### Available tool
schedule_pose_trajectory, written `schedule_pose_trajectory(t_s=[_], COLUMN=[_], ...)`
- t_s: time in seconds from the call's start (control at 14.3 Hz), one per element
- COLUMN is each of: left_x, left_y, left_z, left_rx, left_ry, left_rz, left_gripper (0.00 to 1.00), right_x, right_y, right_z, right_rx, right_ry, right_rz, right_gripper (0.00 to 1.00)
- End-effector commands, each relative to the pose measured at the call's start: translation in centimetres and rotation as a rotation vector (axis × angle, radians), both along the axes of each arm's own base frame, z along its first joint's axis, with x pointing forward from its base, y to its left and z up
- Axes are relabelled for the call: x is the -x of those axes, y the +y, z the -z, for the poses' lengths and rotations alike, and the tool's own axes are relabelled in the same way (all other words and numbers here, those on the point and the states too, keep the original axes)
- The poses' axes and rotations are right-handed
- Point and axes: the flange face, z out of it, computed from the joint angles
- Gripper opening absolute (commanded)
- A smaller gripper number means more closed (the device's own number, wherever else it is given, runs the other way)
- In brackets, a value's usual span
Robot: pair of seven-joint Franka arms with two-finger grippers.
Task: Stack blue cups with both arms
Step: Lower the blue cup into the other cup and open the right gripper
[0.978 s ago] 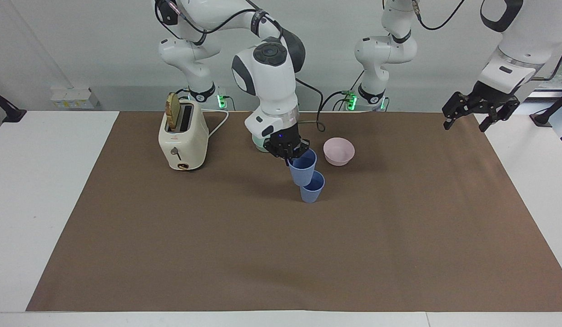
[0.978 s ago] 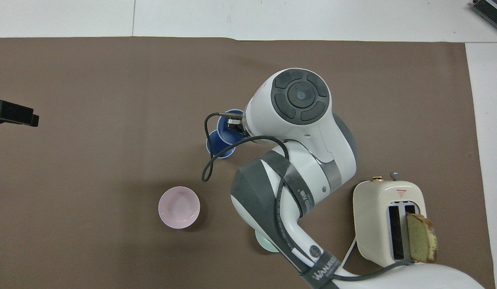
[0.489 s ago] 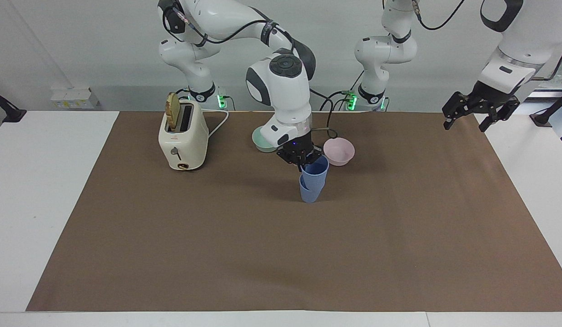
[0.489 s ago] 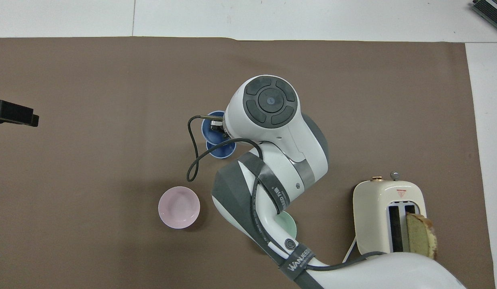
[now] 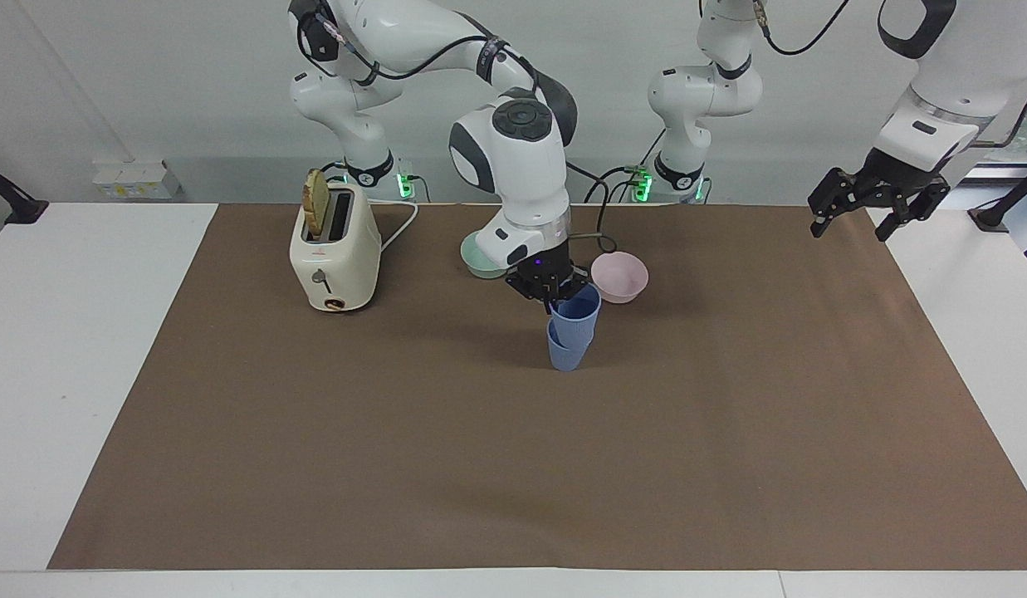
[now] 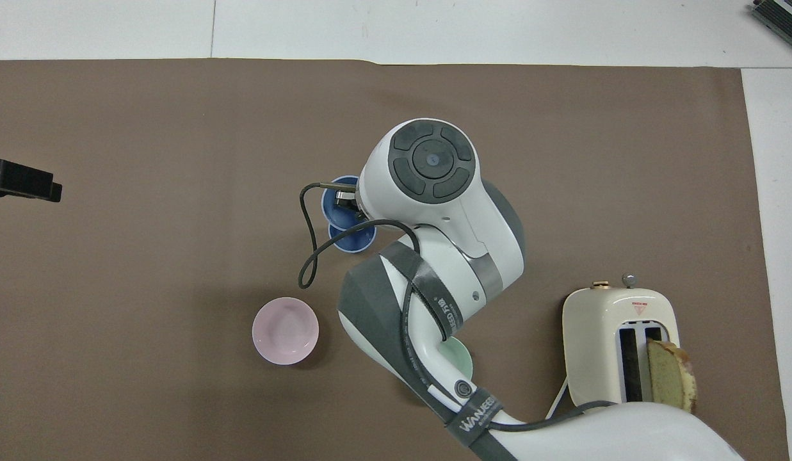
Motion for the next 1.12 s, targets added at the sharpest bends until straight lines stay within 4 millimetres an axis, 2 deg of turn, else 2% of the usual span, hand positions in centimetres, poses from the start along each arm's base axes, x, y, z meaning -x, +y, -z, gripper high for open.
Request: schedule_pose_trajectory(t_s=[0.0,0.56,0.63,0.7,0.77,0.84,1.05], left_x=[0.70,0.70,0.70,0.70,0.70,0.70,0.70], left_y=[0.20,0.20,0.29,0.22,0.20,0.20,0.20], left_z=[-0.39,-0.39,-0.39,-0.39,-0.39,-0.39,-0.39], left_rx=[0.004,0.004,0.004,0.002,0.004,0.004,0.004], left_ry=[0.008,0.008,0.008,0.008,0.008,0.008,0.008], left_rz=[-0.012,-0.012,-0.014,-0.012,-0.012,-0.012,-0.012], left_gripper=[1.00,1.00,1.00,1.00,1.00,1.00,1.00], right_x=[0.43,0.76,0.80,0.78,0.69,0.70,0.65], right_y=[-0.05,-0.13,-0.02,0.08,0.05,0.03,-0.04], right_z=[0.25,1.05,1.01,1.04,1.03,1.11,1.07], right_rx=[0.014,0.022,0.016,0.001,-0.018,-0.016,-0.003], right_ry=[0.014,0.034,0.034,0.041,0.047,0.048,0.038], right_rz=[0.016,0.013,0.013,0.025,0.036,0.035,0.031], right_gripper=[0.00,0.00,0.12,0.64,0.92,1.00,1.00])
